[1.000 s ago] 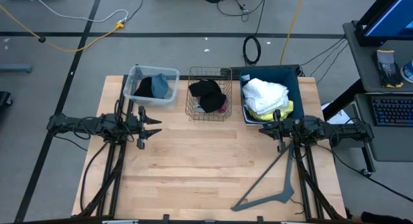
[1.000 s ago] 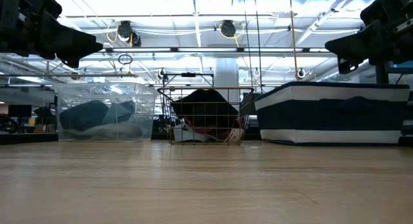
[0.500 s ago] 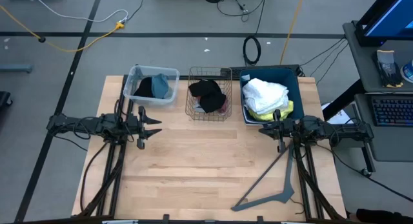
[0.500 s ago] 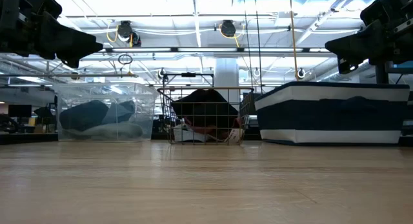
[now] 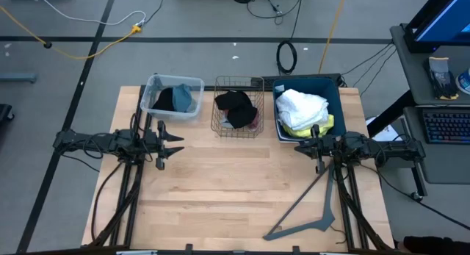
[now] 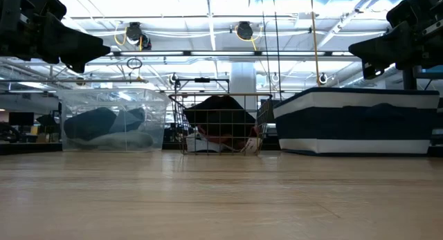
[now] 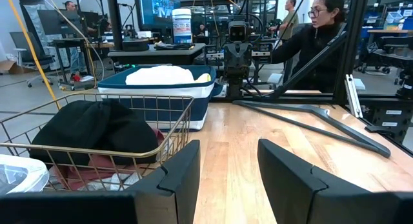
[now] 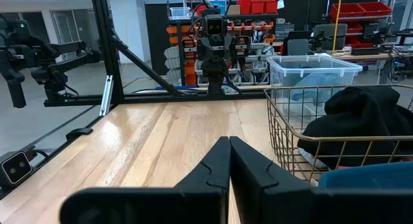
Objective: Pick & Place Cloths
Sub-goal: Return to Home Position
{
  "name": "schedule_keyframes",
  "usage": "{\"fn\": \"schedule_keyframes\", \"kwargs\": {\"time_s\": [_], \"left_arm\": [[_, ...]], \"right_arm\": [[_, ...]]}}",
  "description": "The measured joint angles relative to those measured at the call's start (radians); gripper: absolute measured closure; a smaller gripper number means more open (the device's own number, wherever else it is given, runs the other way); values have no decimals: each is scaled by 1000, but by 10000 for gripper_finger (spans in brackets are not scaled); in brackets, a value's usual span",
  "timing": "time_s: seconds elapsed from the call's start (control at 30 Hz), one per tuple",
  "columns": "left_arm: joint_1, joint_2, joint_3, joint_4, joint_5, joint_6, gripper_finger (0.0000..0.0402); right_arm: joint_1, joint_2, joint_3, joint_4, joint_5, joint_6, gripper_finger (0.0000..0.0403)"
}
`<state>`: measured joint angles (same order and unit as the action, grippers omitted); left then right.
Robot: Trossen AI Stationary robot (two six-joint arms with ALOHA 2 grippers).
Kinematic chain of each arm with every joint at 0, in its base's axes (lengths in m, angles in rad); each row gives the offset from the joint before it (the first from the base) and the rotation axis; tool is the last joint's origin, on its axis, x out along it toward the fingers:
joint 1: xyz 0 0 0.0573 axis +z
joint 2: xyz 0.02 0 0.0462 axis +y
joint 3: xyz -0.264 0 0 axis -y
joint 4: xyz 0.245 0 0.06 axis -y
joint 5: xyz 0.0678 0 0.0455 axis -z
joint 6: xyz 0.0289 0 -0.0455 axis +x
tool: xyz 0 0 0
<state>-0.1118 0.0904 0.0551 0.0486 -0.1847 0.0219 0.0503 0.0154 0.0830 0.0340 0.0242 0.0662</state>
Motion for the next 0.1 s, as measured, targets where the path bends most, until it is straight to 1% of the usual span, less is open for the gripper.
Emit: {"fn": "schedule_keyframes", "kwargs": {"time_s": [0.1], "left_arm": [[0,0,0,0,0,0,245]], "right_arm": [[0,0,0,0,0,0,403]]}}
